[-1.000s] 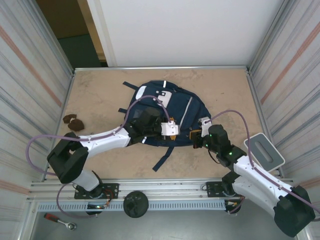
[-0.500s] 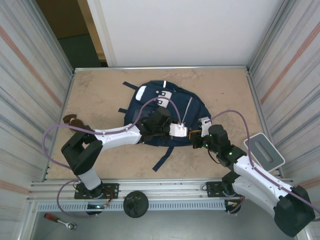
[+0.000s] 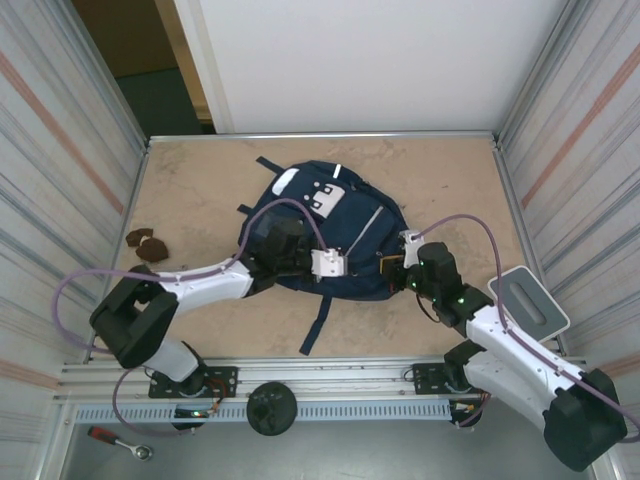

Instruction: Pack books, pencil case, and school supplies into a backpack

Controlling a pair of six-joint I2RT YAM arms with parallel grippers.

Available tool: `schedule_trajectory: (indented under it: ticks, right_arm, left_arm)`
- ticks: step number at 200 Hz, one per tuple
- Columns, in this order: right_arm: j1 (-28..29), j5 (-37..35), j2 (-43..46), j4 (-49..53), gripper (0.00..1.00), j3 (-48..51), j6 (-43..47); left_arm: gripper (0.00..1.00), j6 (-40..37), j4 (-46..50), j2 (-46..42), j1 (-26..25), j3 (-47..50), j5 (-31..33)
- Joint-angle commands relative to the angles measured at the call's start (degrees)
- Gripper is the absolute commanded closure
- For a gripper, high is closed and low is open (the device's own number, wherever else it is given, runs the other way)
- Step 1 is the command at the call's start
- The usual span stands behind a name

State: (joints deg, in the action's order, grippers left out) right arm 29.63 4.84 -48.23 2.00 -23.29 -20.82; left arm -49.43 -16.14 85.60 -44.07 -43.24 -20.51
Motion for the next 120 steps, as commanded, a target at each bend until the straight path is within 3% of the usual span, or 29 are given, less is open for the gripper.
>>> schedule_trajectory:
  ticks: [1,27,43,86,120]
  right_arm:
    - [-2.12,-11.36,-2.84,3.9,1.0,-2.9,-2.82]
    - [-1.9,-9.96,-5.71,2.57,1.0,-4.56,-2.97]
    - [-0.97,-8.42,-6.35,0.99,1.0,-4.69,-2.87]
    - [2.64,-7.62,-6.05,-0.57,1.0,-5.32,-2.42]
    - [3.98,-7.3,-5.34,-1.45,1.0,-5.28,-2.65]
  left_arm:
    - [1.0,2.68,-1.74,-4.78,5.17,3.77,0.35]
    - [0.98,4.16,-3.86,-6.55,7.06,5.99,-0.5]
    - [0.89,4.49,-2.61,-6.5,6.98,5.4,-1.19]
    - [0.46,7.19,4.22,-8.18,2.59,2.03,1.18]
    - [0.29,11.72,5.79,-8.23,-3.12,0.06,4.71]
